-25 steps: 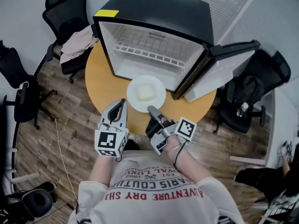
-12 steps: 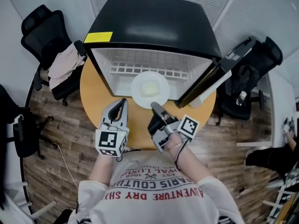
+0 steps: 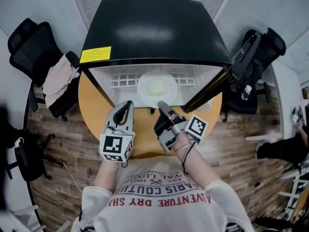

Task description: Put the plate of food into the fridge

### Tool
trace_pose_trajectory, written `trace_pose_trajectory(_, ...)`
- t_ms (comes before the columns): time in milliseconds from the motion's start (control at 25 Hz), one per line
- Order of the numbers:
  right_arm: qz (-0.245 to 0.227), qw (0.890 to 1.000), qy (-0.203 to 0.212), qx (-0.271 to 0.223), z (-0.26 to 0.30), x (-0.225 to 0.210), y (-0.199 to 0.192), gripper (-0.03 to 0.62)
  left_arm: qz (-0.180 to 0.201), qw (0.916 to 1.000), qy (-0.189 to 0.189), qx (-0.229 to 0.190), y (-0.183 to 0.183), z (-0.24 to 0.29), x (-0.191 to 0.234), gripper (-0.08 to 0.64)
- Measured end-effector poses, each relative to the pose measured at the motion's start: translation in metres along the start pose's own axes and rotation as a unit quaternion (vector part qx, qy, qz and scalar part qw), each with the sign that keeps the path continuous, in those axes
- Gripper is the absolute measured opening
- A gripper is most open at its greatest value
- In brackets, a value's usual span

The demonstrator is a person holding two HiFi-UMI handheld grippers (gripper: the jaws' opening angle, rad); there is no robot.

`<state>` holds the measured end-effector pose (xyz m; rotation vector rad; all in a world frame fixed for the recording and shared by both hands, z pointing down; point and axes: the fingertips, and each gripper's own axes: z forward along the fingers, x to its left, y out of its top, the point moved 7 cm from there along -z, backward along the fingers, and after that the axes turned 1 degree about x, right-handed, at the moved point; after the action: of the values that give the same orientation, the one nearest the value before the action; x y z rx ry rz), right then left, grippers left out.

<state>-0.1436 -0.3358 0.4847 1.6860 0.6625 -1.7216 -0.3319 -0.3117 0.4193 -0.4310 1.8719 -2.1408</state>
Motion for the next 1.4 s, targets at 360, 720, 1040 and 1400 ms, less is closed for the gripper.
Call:
trace_pose_trajectory(360, -0.004, 1.0, -0.01, -0.023, 0.017, -0.007, 0.006, 0.038, -0.005, 0.9999, -0.011, 0.002, -0.002, 0.013, 0.013, 0.029)
trace_pose_trajectory(720, -0.022, 0.998, -0.026, -0.05, 0.03, -0.011, 0.005, 0.04, -0.003, 0.9999, -0.013, 0.007, -0.006, 0.02, 0.018, 0.029)
trace_pose_trajectory(1040, -0.016, 0.998, -0.028, -0.055, 0.04, -0.013, 0.002, 0.051, -0.002, 1.0, -0.007, 0.001, -0.005, 0.021, 0.026, 0.029)
trace_pose_trajectory(1400, -0.017, 0.999, -0.02, -0.047, 0.061, -0.001, 0.012, 0.038, -0.012, 0.9999, -0.003, 0.006, -0.008, 0.024, 0.036, 0.029)
